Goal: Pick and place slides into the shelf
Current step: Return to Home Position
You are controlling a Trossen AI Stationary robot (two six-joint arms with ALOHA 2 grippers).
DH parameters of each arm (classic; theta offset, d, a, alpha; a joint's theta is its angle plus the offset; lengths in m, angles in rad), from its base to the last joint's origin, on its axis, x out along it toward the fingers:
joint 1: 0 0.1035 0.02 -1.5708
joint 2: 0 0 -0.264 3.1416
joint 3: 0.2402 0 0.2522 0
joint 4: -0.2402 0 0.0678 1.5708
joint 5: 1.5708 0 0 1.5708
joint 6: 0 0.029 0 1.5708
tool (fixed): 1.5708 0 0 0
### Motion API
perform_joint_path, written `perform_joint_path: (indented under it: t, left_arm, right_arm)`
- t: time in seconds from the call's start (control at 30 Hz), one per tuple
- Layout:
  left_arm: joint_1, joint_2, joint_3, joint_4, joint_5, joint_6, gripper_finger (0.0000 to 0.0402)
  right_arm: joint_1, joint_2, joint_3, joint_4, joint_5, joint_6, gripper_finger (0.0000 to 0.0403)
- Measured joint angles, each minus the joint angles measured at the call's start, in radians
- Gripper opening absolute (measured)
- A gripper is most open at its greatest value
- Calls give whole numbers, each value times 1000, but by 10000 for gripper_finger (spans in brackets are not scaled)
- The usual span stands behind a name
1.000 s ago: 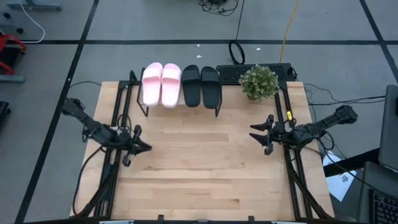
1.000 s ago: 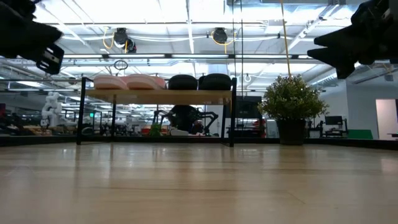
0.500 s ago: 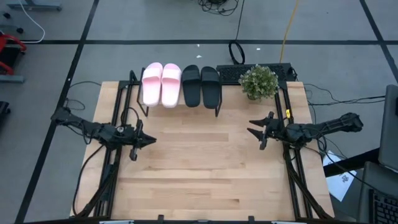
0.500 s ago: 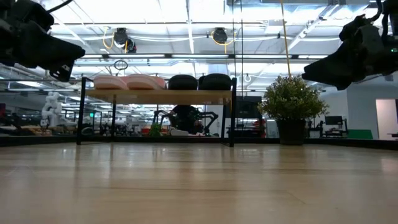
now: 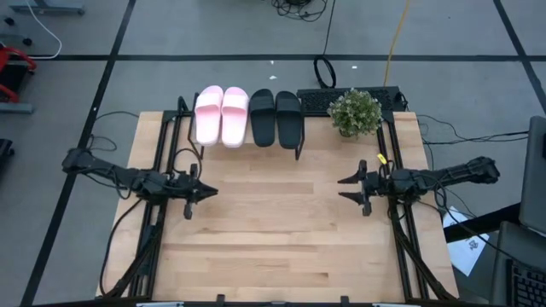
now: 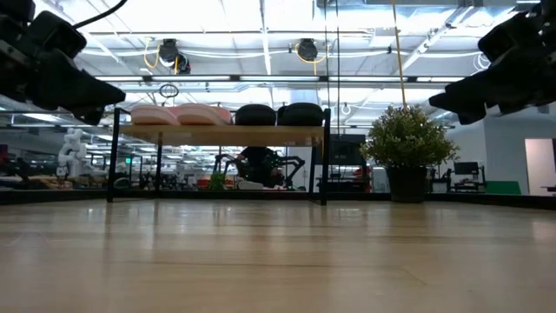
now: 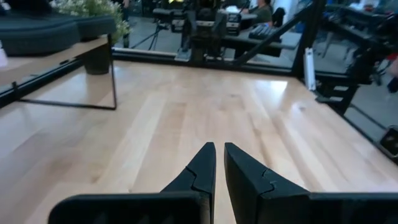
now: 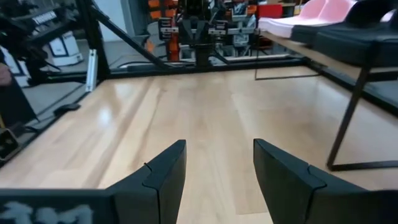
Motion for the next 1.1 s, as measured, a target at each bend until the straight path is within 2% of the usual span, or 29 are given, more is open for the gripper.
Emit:
perform_joint_path:
  t: [0.13,0.37,0.53,0.77,1.1]
  left_arm:
    - [21,24,0,9,0,-7,33]
    - [27,30,-1,14,-5,15,33]
    - [27,29,-2,33,-6,15,33]
    - [27,29,-2,33,-6,-87,33]
    - [27,29,-2,33,-6,-85,33]
  right_arm:
    - [-25,0,-1,2,-15,-41,178]
    - [-51,0,-3,6,-133,-48,178]
    - [-51,0,-3,6,-135,-57,178]
    - [-49,0,-4,30,-134,-96,178]
    - [-49,0,-4,30,-133,-61,178]
